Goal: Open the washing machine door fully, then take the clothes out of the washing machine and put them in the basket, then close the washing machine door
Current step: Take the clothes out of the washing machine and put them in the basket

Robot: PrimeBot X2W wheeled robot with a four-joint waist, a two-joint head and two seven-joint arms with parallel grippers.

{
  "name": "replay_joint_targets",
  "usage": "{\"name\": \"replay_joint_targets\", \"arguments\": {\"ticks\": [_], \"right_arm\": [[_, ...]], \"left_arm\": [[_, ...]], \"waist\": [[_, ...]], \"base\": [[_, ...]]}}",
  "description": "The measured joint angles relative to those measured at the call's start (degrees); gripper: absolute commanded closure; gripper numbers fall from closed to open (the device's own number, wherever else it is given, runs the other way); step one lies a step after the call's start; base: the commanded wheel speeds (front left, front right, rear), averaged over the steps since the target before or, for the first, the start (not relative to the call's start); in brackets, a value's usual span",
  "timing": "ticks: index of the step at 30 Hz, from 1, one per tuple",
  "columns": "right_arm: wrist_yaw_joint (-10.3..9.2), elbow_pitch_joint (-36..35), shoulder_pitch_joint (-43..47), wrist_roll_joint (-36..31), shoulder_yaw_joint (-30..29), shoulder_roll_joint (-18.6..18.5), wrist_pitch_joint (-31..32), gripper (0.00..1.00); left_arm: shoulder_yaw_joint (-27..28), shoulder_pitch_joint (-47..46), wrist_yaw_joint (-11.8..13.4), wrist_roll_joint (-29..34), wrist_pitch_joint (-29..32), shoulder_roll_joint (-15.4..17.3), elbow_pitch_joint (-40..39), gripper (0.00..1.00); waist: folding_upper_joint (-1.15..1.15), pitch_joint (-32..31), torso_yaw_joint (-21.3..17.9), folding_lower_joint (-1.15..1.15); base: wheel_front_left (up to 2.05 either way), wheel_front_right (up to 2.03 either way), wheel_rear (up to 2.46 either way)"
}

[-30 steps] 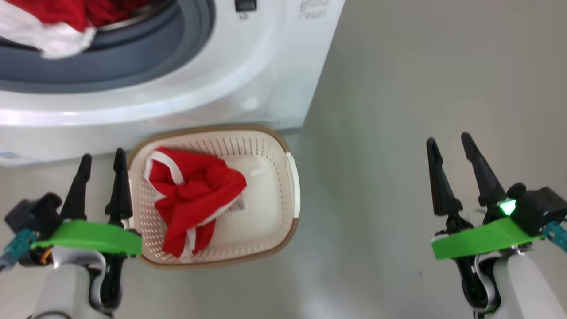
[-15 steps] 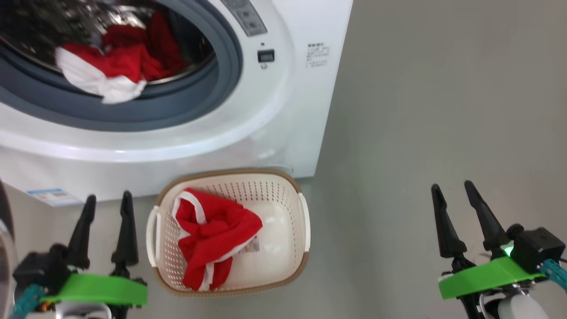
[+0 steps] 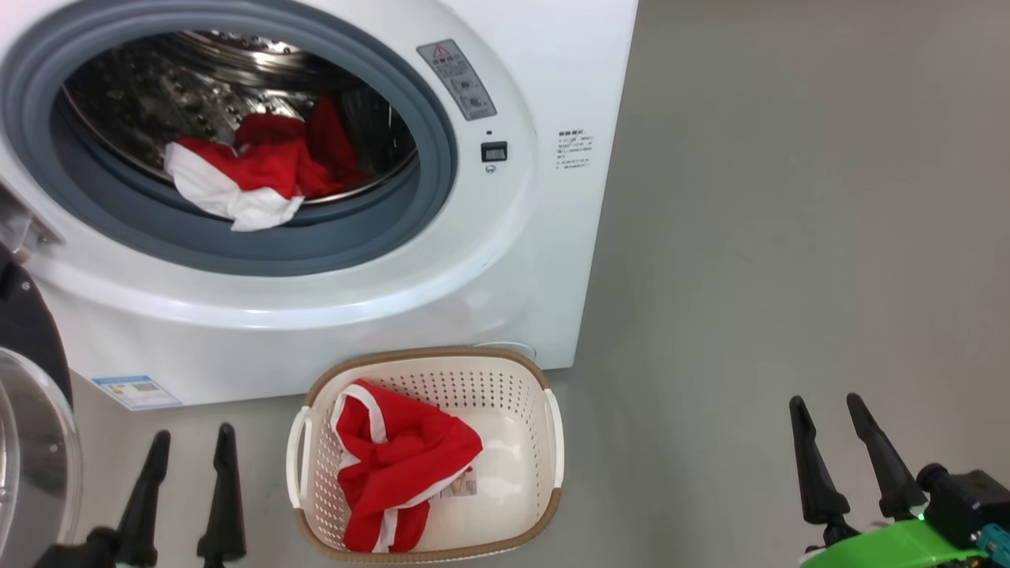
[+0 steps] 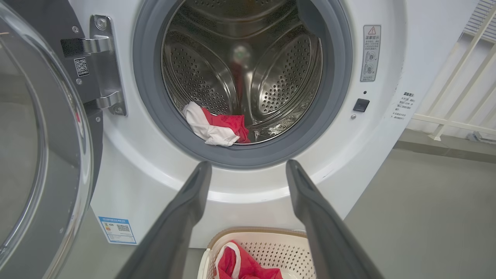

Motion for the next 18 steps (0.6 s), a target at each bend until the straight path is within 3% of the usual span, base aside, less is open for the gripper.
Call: {"name": "replay_joint_targets", "arguments": {"ticks": [18], "right_arm": [[0.0, -0.49, 0.54, 0.0, -0.6, 0.21, 0.01, 0.0]], "left_arm": [[-0.07, 1.42, -0.01, 0.19, 0.0, -0.9, -1.43, 0.0]], "waist": [[0.0, 0.7, 0.17, 0.0]], "base": [[0.0, 0.0, 0.0]]}}
